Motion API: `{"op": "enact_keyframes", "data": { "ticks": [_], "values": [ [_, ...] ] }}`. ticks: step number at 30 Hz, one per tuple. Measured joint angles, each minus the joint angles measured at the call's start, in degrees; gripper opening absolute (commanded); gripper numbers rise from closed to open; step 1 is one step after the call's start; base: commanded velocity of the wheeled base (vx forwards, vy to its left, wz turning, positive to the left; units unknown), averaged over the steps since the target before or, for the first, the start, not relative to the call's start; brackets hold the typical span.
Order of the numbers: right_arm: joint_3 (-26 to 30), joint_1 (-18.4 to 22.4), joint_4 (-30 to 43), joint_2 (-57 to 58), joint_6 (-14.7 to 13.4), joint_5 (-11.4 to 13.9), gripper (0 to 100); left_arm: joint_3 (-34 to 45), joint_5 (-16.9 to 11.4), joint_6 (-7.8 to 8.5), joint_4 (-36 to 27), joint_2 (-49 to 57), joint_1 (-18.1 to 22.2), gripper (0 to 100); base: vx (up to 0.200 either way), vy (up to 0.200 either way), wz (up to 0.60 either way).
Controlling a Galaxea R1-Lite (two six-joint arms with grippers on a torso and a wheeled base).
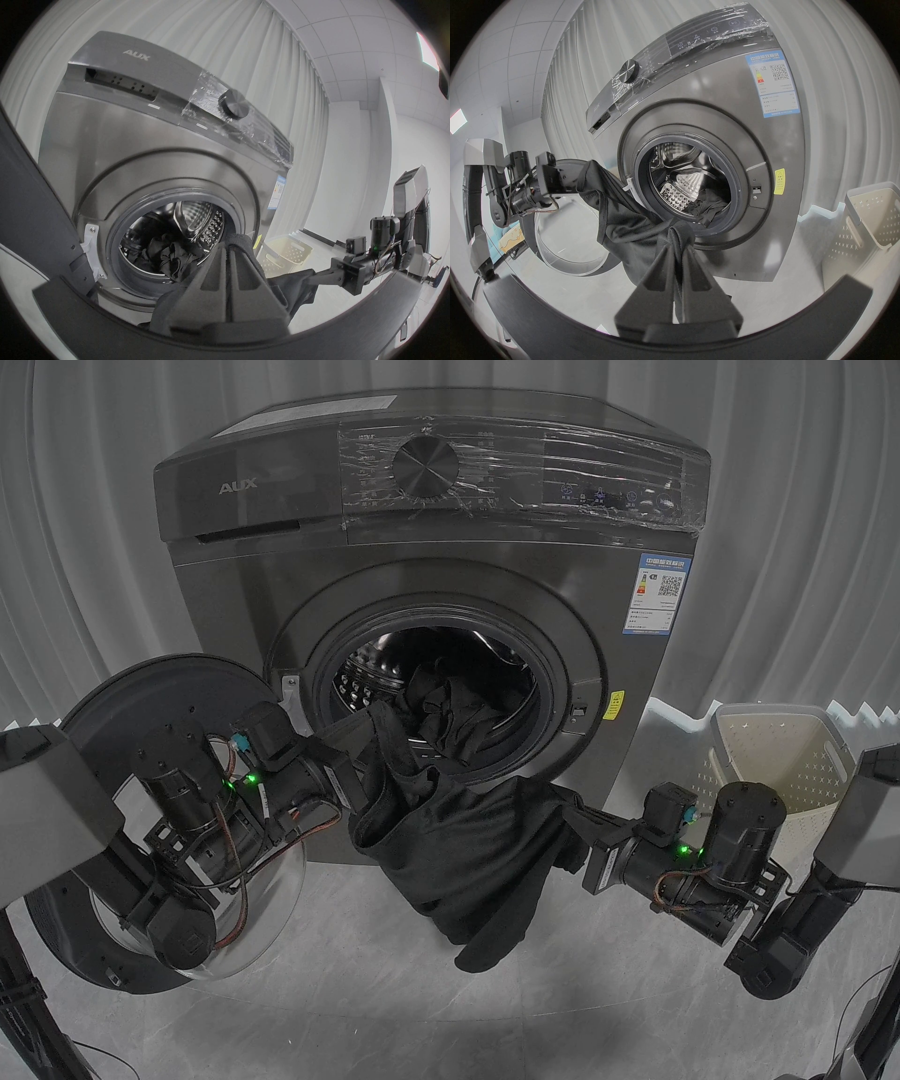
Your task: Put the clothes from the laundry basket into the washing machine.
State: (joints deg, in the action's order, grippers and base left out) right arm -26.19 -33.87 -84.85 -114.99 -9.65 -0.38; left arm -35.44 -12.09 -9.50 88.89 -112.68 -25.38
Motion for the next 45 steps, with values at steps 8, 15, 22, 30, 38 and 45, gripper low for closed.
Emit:
{"op": "enact_keyframes", "data": {
  "ticks": [8, 15, 22, 30, 38, 45],
  "values": [
    [1.4, -0.6, 0.3, -1.2, -0.2, -0.1, 100, -0.9, 0.3, 0.02, 0.0, 1.0, -0.8, 0, 0.0, 0.0, 0.0],
    [4.2, -0.6, 0.4, -2.9, 0.4, 1.9, 100, -1.5, 1.2, 0.04, -0.1, 1.1, -1.4, 0, 0.0, 0.0, 0.0],
    [4.0, -2.5, -0.5, -4.6, 1.4, 5.7, 100, -1.6, 1.9, 0.04, 0.0, 1.0, -1.9, 0, 0.0, 0.0, 0.0],
    [-0.7, -4.0, -0.6, -9.3, 2.4, 6.8, 100, -1.5, 1.9, 0.02, 0.0, 0.9, -2.1, 0, 0.0, 0.0, 0.0],
    [-6.1, -5.5, -1.3, -14.8, 3.1, 8.6, 100, -1.7, 2.0, 0.0, -0.1, 0.9, -2.1, 0, 0.0, 0.0, 0.0],
    [-11.4, -7.3, -1.9, -18.9, 3.2, 9.4, 100, -2.2, 3.0, -0.05, 0.0, 0.8, -2.2, 0, 0.0, 0.0, 0.0]
  ]
}}
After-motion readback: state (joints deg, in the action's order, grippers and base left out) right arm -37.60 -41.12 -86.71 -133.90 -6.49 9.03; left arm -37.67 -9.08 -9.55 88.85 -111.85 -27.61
